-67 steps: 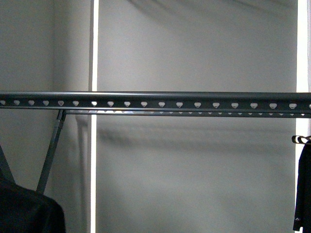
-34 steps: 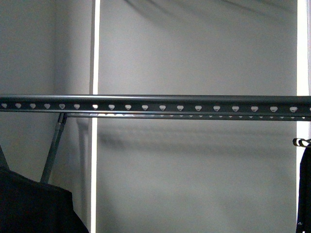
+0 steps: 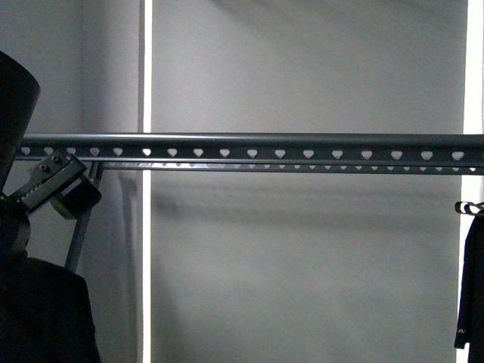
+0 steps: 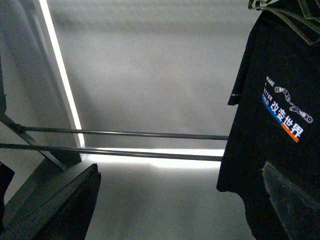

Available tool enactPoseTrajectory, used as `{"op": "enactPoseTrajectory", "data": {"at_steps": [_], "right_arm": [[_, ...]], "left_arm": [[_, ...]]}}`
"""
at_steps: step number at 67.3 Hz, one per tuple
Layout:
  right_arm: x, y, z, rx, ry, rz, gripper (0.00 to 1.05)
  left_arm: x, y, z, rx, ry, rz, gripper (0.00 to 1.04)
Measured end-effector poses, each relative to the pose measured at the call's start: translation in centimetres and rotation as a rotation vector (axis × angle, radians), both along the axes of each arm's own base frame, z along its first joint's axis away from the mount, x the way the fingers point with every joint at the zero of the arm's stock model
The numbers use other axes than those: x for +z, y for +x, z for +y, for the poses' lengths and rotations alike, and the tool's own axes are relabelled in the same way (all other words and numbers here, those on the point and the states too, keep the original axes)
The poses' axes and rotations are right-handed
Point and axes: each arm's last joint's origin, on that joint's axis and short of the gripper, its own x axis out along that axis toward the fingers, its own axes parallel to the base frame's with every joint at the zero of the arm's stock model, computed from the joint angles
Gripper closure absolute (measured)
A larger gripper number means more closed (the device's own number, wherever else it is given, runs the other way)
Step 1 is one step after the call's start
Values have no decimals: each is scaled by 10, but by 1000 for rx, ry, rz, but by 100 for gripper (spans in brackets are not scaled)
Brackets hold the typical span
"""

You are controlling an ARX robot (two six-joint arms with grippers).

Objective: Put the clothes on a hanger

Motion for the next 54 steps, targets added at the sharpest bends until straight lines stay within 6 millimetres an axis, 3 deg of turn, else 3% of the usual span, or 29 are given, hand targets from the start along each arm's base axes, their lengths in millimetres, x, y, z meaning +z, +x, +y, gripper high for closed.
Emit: {"op": "enactPoseTrajectory", "data": {"at_steps": [25,54], "right_arm": [[0,0,0,0,0,0,7],[0,0,0,0,0,0,7]], "left_arm": [[-11,52,6,90,58,51,7],[-7,60,7,98,101,56,76]]}}
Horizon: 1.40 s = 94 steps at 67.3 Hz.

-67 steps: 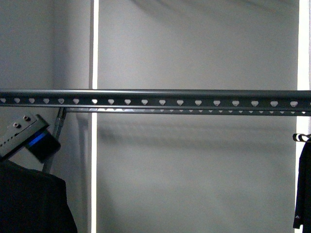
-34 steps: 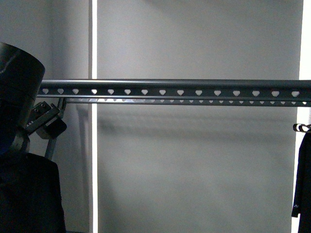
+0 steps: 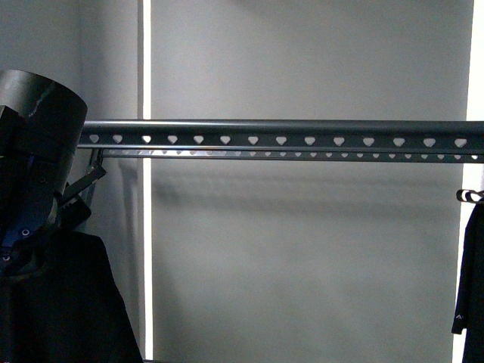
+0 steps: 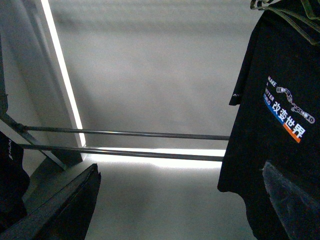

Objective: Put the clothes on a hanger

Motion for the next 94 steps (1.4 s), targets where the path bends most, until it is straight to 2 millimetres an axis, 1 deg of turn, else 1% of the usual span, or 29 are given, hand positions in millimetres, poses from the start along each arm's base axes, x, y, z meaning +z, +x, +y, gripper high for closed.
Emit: {"op": "enactPoseTrajectory", "data": {"at_steps": [10,16,21,27,31,34,35,41,42,49,53,55,58,59,61,62,63,64,65,67,70,73,76,77,81,83,92,94], "right_arm": [[0,0,0,0,0,0,7],[0,0,0,0,0,0,7],[0,0,0,0,0,0,7],[0,0,0,0,0,0,7],[0,0,0,0,0,0,7],[0,0,0,0,0,0,7],[0,0,0,0,0,0,7],[0,0,0,0,0,0,7],[0,0,0,0,0,0,7],[0,0,0,0,0,0,7],[0,0,0,0,0,0,7],[0,0,0,0,0,0,7],[0,0,0,0,0,0,7],[0,0,0,0,0,0,7],[0,0,0,0,0,0,7],[0,0,0,0,0,0,7],[0,0,0,0,0,0,7],[0,0,0,0,0,0,7],[0,0,0,0,0,0,7],[0,0,0,0,0,0,7],[0,0,0,0,0,0,7],[0,0,0,0,0,0,7],[0,0,0,0,0,0,7],[0,0,0,0,0,0,7],[0,0,0,0,0,0,7],[0,0,0,0,0,0,7],[0,0,0,0,0,0,7],[0,0,0,0,0,0,7]], "left_arm": [[-4,-6,5,-14,-48,-9,94],[-10,-13,7,-38,-75,2,100],[-16,-23,10,-79,-68,28,100],[-18,-32,12,-130,-48,42,100],[-18,-45,12,-210,-18,65,100],[-17,-50,12,-254,-1,74,100],[-17,-56,12,-296,9,79,100],[-17,-75,10,-420,63,105,100],[-17,-80,10,-471,82,119,100],[-20,-102,8,-656,142,159,100],[-23,-118,7,-807,186,186,100],[-24,-121,6,-843,198,193,100],[-25,-129,6,-954,226,214,100],[-24,-133,6,-1032,251,225,100],[-25,-136,6,-1065,255,233,100],[-24,-140,6,-1155,279,232,100],[-24,-140,7,-1154,277,235,100],[-24,-142,7,-1195,282,228,100],[-23,-145,7,-1259,318,223,100],[-23,-147,8,-1284,328,224,100],[-22,-152,10,-1416,377,203,100],[-21,-154,12,-1493,436,178,100],[-18,-154,13,-1533,499,154,100],[-17,-153,13,-1557,562,132,100],[-12,-150,14,-1576,697,91,100],[-9,-147,14,-1579,812,58,100],[-2,-134,15,-1613,1109,-30,100],[-1,-129,14,-1613,1228,-55,100]]}}
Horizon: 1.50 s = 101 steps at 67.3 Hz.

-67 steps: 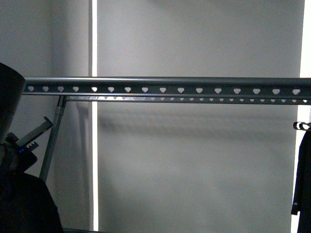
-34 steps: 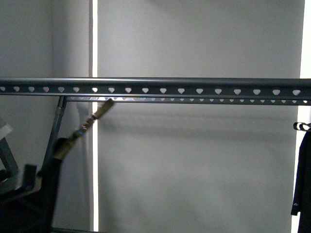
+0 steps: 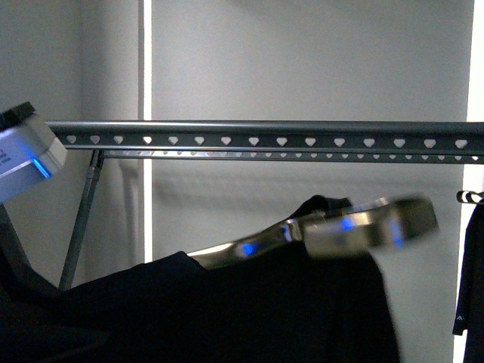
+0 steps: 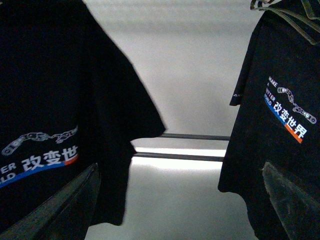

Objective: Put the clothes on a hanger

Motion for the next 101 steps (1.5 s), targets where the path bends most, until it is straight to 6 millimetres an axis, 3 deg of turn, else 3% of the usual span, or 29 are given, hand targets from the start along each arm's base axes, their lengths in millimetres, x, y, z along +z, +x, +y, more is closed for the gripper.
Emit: {"op": "enactPoseTrajectory", "data": {"at_steps": [17,27,40,64,68,75,87,96,101], "right_arm": [[0,0,0,0,0,0,7],[0,0,0,0,0,0,7],[0,0,0,0,0,0,7],[0,0,0,0,0,0,7],[0,0,0,83,-37,51,7],[13,10,-13,282,-130,137,7],[52,33,-42,317,-361,-13,7],[76,64,-51,476,-970,-407,7],[82,80,-53,552,-1165,-518,7]], "left_arm": [[2,42,-8,-126,354,-442,100],[18,59,-22,-196,466,-633,100],[21,65,-34,-250,560,-740,100],[21,65,-34,-259,586,-761,100],[21,65,-34,-259,586,-761,100],[21,65,-35,-261,586,-763,100],[20,65,-34,-260,589,-763,100],[20,65,-35,-263,588,-764,100],[20,65,-35,-263,588,-764,100]]}}
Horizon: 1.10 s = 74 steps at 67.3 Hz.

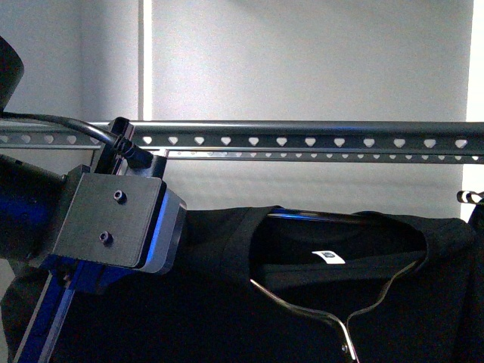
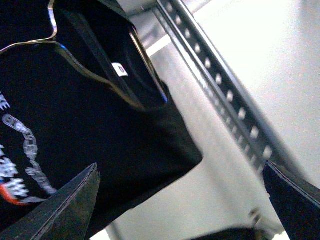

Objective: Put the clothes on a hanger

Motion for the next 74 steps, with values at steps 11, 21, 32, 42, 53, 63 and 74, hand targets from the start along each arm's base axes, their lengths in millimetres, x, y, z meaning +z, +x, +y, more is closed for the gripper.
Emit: {"op": "enactPoseTrajectory", "data": {"at_steps": [11,21,32,42,53,63,74], "right_arm": [[5,35,1,37,-187,-89,7],[8,63,7,54,-239,-114,7],[6,83,12,33,-248,-72,7],[2,104,18,14,-264,-47,7],[2,126,21,-19,-265,-27,7],[6,144,22,-48,-266,-16,7],[11,161,24,-89,-254,-2,8]], "left_arm": [[0,0,0,0,0,0,100],[0,0,0,0,0,0,100],[0,0,0,0,0,0,100],[0,0,0,0,0,0,100],[0,0,0,0,0,0,100],[0,0,0,0,0,0,100],[0,0,0,0,0,0,100]]}}
